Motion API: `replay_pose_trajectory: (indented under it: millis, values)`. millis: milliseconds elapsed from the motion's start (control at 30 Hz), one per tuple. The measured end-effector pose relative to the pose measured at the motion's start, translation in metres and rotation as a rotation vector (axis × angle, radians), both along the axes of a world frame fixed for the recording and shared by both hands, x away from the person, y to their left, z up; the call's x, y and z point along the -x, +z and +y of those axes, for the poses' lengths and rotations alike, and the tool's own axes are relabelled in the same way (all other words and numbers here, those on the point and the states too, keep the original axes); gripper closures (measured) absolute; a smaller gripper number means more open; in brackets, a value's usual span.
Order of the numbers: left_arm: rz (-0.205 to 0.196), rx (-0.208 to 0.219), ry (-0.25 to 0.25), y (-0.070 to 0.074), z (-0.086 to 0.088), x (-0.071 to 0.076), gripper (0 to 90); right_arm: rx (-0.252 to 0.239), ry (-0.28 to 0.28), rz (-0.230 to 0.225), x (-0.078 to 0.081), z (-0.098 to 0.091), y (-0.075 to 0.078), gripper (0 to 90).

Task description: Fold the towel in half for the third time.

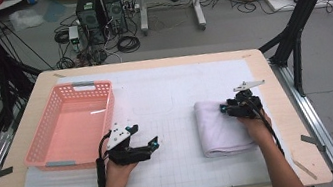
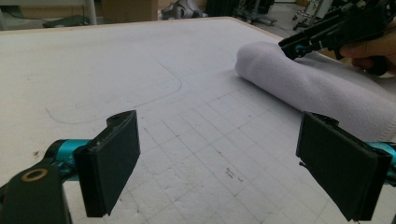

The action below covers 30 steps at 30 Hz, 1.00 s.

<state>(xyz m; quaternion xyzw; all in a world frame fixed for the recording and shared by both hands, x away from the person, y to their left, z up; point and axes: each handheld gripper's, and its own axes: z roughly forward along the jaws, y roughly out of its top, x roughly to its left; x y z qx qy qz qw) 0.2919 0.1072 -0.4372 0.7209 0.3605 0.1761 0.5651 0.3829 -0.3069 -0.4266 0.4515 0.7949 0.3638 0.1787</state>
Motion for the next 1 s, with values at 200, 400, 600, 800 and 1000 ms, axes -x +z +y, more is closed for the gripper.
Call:
replay_pose_trajectory:
  millis: [200,400,600,800,1000]
  values:
    - [-0.029,-0.029,-0.004,0.000,-0.003,0.001,14.3,-0.046,0.058,-0.079,0.040,-0.017,0.018,52.1]
    - [-0.030,-0.024,0.001,0.002,-0.002,0.002,14.9,0.008,0.136,-0.040,0.086,-0.027,0.007,49.9]
    - [-0.028,-0.017,-0.003,0.004,0.000,0.002,14.9,-0.049,0.136,-0.090,0.106,-0.040,0.010,47.3]
    - [-0.024,0.000,0.007,0.007,0.003,0.008,14.9,-0.062,0.048,-0.160,0.111,-0.054,0.024,25.4]
    - [-0.027,0.010,0.005,0.008,0.002,0.013,14.8,-0.096,0.028,-0.158,0.113,-0.068,0.025,18.2]
